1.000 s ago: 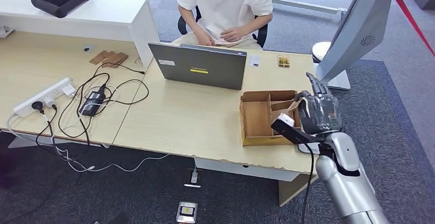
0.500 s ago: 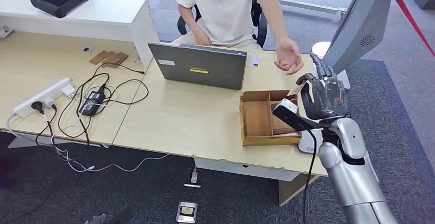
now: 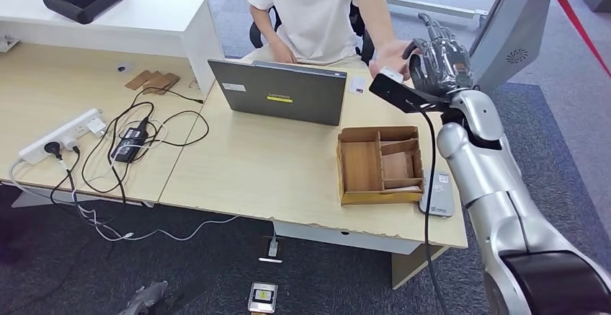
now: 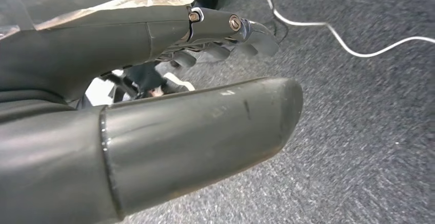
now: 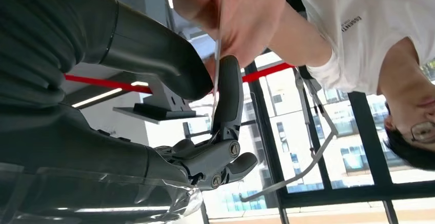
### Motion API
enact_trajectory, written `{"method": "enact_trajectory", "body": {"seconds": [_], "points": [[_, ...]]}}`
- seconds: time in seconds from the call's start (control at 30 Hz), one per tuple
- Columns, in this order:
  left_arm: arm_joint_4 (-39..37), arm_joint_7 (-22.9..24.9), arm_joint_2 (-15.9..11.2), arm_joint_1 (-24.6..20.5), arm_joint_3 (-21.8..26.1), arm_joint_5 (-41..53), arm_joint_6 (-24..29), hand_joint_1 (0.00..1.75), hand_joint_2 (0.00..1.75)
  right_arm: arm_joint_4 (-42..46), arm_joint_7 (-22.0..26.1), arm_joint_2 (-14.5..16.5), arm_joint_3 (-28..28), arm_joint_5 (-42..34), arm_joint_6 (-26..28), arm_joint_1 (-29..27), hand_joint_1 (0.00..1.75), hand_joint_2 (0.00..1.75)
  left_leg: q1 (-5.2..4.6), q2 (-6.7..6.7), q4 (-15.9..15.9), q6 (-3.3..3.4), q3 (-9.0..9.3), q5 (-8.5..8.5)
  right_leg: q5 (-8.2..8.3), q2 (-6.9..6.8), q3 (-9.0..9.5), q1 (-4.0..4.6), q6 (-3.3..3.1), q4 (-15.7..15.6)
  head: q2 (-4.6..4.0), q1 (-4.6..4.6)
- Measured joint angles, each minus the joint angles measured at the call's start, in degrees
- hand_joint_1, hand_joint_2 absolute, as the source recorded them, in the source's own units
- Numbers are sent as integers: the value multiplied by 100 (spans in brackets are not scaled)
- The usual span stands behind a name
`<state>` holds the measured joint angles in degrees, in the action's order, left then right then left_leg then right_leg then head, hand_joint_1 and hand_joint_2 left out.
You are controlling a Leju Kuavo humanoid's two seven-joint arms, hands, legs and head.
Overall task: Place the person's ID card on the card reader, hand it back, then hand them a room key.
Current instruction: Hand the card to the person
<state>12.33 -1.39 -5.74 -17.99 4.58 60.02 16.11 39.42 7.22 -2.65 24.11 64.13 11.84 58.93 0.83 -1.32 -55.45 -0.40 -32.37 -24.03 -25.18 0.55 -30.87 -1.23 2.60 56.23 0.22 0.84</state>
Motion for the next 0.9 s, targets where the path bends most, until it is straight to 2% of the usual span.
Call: {"method": "enact_trajectory", "body": {"seconds": [0.13,0.3,0.33,0.43,0.47,0.9], "points": [[3,6,26,-55,-114,39,-40,0,0,-593,-204,106,16,21,-209,307,175,175,0,0,0,0,0,0,0,0,-1,0,0,-1,0,0],[6,35,51,-100,-225,95,-73,0,0,-1054,-458,133,20,4,-358,411,175,175,0,0,-1,0,0,0,0,0,-2,0,0,-2,0,-1],[7,45,56,-110,-243,104,-87,0,0,-1123,-481,132,21,1,-363,424,139,175,0,0,-1,0,0,0,0,0,-2,0,0,-2,0,-1],[7,67,70,-128,-299,121,-124,0,0,-1299,-506,127,21,13,-358,472,8,175,0,1,-2,0,0,0,0,0,-2,-1,0,-2,0,-1],[7,70,72,-132,-317,122,-129,0,0,-1348,-506,126,21,25,-351,488,0,175,0,2,-2,0,0,0,1,1,-2,-1,0,-2,0,-1],[9,78,73,-172,-432,98,-177,0,0,-1670,-329,137,21,42,81,602,0,175,2,3,-2,0,0,0,1,3,-3,1,-1,0,0,-1]]}}
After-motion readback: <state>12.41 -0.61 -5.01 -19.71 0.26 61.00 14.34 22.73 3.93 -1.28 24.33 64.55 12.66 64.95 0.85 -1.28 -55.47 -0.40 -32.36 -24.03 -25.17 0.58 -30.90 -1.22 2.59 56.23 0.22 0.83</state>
